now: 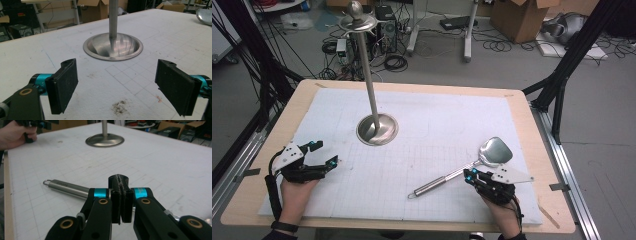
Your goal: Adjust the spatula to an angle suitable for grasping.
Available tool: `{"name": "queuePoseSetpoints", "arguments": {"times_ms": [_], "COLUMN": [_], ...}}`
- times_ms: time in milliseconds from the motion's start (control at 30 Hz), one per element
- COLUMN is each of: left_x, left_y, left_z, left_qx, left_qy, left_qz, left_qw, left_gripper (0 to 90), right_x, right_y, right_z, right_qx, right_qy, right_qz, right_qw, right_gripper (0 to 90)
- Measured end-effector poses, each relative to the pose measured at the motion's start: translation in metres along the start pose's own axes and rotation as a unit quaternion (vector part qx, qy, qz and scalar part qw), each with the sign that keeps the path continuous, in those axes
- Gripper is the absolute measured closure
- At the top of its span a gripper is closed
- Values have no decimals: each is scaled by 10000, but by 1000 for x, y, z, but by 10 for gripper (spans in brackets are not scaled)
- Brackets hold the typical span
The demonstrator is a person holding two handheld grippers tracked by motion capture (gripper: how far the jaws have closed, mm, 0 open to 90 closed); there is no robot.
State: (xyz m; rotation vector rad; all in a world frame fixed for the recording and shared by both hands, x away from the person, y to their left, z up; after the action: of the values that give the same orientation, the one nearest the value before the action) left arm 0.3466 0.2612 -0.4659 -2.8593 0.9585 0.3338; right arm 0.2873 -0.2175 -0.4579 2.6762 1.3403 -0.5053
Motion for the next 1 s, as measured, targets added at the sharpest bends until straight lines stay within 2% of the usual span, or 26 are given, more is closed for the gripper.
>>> {"name": "queuePoseSetpoints", "arguments": {"times_ms": [67,200,300,367,467,533,633,700,867,1000], "left_x": [0,0,1,1,1,1,1,1,1,1], "left_y": [0,0,1,1,1,1,1,1,1,1], "left_z": [0,0,0,0,0,0,0,0,0,0], "left_qx": [17,19,16,13,35,34,41,46,47,47], "left_qy": [-9,-16,-19,-19,-33,-37,-38,-40,-44,-47], "left_qz": [3,-2,-2,-5,-1,-8,-1,-2,-4,-5], "left_qw": [10000,10000,10000,10000,10000,10000,10000,10000,10000,10000], "left_gripper": [188,188,188,188,188,189,190,191,191,193], "right_x": [11,20,31,33,41,46,54,59,68,73], "right_y": [-6,-14,-27,-28,-37,-43,-51,-56,-57,-55], "right_z": [3,5,7,7,10,12,17,20,19,15], "right_qx": [-76,-161,-312,-377,-522,-652,-870,-1036,-1063,-1048], "right_qy": [-191,-353,-602,-622,-815,-983,-1326,-1584,-1703,-1712], "right_qz": [-74,-191,-401,-435,-607,-723,-889,-900,-895,-876], "right_qw": [9998,9991,9969,9964,9935,9904,9833,9778,9755,9757], "right_gripper": [895,895,895,896,896,897,898,899,900,900]}}
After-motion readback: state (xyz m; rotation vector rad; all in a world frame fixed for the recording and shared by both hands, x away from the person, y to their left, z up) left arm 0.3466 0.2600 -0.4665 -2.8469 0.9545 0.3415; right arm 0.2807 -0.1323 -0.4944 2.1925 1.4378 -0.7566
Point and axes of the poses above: each handheld gripper's, and its own axes: x roughly forward along the jaws, z roughly out of its underside, y roughly to its right, the point moved 7 cm from there along x, roughly forward along the jaws, and after that the axes turned 2 degrees about -z, right-handed, at the moved point
